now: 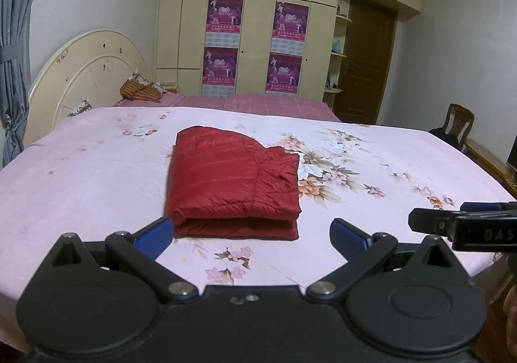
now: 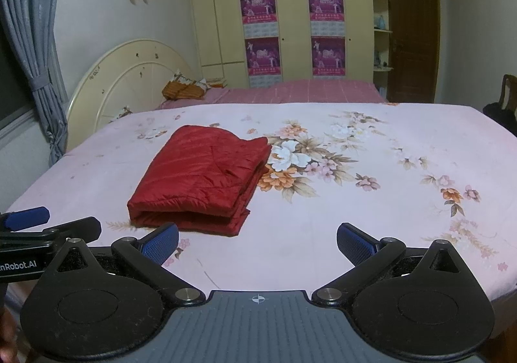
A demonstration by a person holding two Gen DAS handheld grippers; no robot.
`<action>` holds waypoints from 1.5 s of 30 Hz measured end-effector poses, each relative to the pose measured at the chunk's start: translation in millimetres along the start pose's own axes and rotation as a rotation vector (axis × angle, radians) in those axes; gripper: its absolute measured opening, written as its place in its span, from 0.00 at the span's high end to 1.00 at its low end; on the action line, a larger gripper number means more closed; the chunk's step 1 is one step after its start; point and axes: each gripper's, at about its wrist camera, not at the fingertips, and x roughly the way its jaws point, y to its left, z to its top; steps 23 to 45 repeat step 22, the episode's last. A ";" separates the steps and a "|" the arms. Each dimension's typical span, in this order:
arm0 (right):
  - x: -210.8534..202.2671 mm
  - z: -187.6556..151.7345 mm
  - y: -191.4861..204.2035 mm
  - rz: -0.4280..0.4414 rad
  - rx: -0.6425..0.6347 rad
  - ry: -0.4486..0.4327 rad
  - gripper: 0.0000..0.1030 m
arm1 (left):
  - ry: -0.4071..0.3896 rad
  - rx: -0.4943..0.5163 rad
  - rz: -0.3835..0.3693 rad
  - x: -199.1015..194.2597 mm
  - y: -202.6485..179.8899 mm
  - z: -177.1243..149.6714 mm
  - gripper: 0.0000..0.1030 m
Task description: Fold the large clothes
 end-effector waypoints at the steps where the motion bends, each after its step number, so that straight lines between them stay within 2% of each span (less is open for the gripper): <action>1: 0.0 -0.1 0.1 -0.001 0.000 0.000 0.00 | -0.001 -0.001 -0.001 -0.2 0.2 -0.1 0.00; 45: 0.1 0.0 -0.7 0.003 0.000 0.004 0.00 | -0.012 -0.012 0.000 1.1 -5.3 -2.3 0.01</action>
